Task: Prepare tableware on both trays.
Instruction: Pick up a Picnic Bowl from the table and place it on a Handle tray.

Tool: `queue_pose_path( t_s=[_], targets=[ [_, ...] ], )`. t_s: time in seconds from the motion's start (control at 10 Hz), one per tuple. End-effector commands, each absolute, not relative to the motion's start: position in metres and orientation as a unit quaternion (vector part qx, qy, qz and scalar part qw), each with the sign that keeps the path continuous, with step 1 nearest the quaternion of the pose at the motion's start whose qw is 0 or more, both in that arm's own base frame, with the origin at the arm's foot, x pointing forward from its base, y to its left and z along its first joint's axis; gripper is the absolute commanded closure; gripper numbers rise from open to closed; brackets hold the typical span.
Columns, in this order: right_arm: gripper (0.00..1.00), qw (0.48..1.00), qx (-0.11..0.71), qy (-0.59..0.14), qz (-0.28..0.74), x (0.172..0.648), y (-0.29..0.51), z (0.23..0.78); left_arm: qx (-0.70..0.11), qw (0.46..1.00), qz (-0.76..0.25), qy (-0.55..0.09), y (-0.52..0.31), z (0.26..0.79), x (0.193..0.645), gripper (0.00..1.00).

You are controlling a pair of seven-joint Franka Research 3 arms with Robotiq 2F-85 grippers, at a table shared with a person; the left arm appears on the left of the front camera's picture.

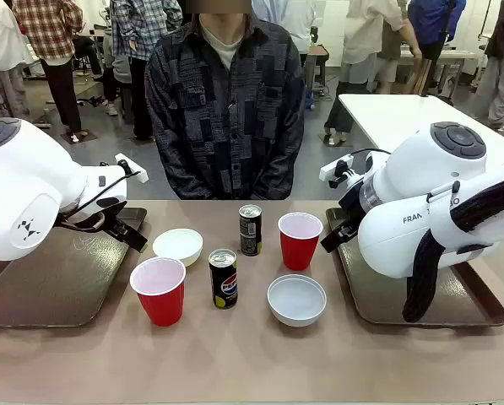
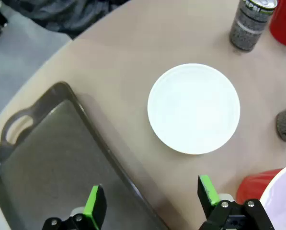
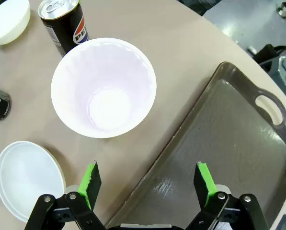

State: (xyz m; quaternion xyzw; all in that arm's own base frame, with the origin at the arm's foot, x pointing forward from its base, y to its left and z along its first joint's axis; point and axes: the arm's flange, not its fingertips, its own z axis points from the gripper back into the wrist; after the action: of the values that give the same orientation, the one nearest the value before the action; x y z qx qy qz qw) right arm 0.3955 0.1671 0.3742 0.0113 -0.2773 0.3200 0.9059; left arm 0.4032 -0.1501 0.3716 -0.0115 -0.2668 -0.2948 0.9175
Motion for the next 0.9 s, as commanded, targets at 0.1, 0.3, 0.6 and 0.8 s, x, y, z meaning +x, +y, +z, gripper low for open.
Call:
queue_pose_path(
  t_s=[0.1,0.3,0.6,0.8],
  targets=[
    [0.00,0.906,0.011,-0.277,0.320,0.3955,0.1671,0.3741,-0.011,0.917,-0.295,-0.267,-0.1502,0.3716,0.4031,0.00],
    [0.00,0.906,0.011,-0.277,0.320,0.3955,0.1671,0.3741,-0.011,0.917,-0.295,-0.267,-0.1502,0.3716,0.4031,0.00],
    [0.00,0.906,0.011,-0.277,0.320,0.3955,0.1671,0.3741,-0.011,0.917,-0.295,-0.267,-0.1502,0.3716,0.4031,0.00],
    [0.00,0.906,0.011,-0.277,0.320,0.3955,0.1671,0.3741,-0.011,0.917,-0.295,-0.267,-0.1502,0.3716,0.4031,0.00]
  ],
)
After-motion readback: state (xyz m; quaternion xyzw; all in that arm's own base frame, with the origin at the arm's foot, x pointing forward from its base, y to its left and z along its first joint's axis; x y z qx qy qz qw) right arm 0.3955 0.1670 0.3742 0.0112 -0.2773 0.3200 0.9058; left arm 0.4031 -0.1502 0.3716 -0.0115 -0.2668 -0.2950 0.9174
